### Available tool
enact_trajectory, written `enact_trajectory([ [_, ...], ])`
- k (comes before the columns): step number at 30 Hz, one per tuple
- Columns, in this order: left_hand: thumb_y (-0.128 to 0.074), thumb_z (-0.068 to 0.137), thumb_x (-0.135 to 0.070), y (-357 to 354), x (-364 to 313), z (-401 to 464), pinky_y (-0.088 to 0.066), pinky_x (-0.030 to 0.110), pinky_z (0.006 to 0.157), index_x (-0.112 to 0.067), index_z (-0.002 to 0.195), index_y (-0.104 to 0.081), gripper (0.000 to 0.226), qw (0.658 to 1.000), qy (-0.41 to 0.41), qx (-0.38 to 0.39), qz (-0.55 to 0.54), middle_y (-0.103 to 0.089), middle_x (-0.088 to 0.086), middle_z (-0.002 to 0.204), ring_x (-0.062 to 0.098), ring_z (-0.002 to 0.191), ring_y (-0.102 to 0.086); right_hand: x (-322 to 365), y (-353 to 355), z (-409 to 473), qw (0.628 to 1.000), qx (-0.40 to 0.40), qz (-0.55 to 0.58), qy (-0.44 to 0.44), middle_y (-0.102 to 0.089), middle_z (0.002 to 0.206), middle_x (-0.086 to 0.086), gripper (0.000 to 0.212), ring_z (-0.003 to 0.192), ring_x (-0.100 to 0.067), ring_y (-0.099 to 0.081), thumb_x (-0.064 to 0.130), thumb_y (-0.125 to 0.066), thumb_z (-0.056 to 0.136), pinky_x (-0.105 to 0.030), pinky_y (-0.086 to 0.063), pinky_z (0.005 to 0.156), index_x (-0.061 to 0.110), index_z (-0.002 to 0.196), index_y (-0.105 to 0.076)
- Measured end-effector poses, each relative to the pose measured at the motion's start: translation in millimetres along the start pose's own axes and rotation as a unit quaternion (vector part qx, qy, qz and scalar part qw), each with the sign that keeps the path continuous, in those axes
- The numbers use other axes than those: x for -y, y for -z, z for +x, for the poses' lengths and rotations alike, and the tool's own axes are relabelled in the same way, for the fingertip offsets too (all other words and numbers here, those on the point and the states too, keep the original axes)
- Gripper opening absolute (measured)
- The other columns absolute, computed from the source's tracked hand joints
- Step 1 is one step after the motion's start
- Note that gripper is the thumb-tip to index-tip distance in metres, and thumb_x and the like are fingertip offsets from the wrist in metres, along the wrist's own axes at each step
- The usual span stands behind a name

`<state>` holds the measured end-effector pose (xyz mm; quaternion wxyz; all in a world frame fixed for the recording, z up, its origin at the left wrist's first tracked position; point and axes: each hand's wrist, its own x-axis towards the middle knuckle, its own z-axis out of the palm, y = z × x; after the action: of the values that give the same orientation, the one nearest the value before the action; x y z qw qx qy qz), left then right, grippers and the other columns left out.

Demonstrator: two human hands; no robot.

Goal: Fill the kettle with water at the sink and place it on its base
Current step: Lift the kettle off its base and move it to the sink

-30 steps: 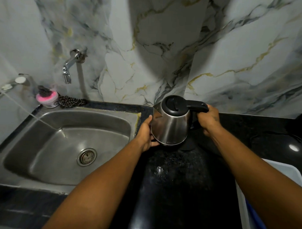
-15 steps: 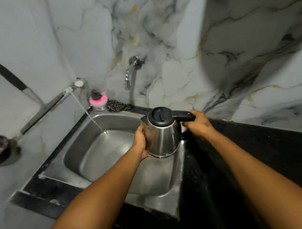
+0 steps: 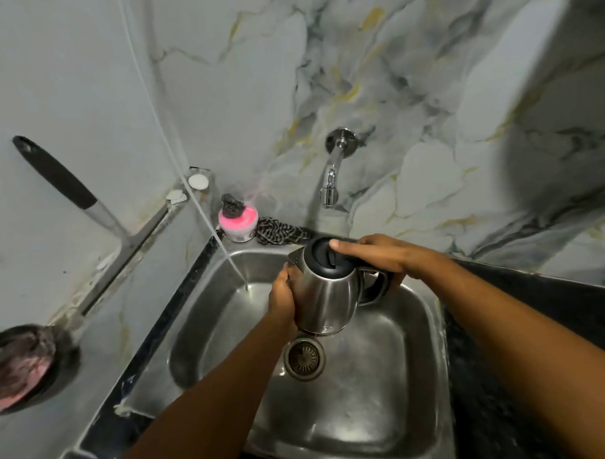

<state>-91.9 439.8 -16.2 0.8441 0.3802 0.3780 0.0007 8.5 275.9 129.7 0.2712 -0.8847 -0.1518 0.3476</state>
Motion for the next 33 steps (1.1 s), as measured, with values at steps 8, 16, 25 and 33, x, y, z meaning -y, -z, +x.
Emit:
enact_trajectory([
  [8,-0.049,0.097,-0.061,-3,1,24,-0.053,0.054,0.104,-0.01,0.126,-0.072,0.063,1.0,0.026,0.011,-0.013,-0.075,0.02,0.121,0.04,0.113,-0.07,22,-11,45,0.986,0.002,-0.15,-0.075,-0.063,0.11,-0.006,0.07,0.076,-0.017,-0.057,0.092,-0.055,0.064,-0.03,-0.04,0.06,0.029,0.093,-0.061],
  [16,-0.052,0.094,-0.06,1,3,44,-0.049,0.058,0.109,-0.012,0.125,-0.074,0.061,1.0,0.015,0.001,-0.002,-0.075,0.018,0.123,0.039,0.118,-0.067,0,-5,58,0.998,-0.014,-0.02,-0.056,-0.071,0.07,-0.004,0.063,0.062,-0.023,-0.065,0.074,-0.058,0.059,-0.028,-0.053,0.057,0.018,0.083,-0.074],
  [25,-0.055,0.093,-0.056,-6,0,39,-0.052,0.057,0.106,-0.01,0.12,-0.075,0.057,0.999,-0.03,-0.024,0.018,-0.076,0.018,0.119,0.038,0.114,-0.07,13,-4,53,0.991,-0.004,-0.118,-0.059,-0.065,0.089,-0.001,0.056,0.076,-0.018,-0.059,0.082,-0.06,0.068,-0.029,-0.039,0.055,0.026,0.08,-0.061],
  [33,-0.061,0.083,-0.064,-5,8,40,-0.05,0.057,0.108,-0.012,0.122,-0.074,0.066,0.998,-0.025,-0.029,0.039,-0.075,0.017,0.122,0.038,0.115,-0.069,-5,5,50,0.996,0.035,-0.044,-0.067,-0.068,0.079,-0.007,0.071,0.072,-0.027,-0.066,0.072,-0.057,0.061,-0.038,-0.062,0.069,0.013,0.096,-0.073],
])
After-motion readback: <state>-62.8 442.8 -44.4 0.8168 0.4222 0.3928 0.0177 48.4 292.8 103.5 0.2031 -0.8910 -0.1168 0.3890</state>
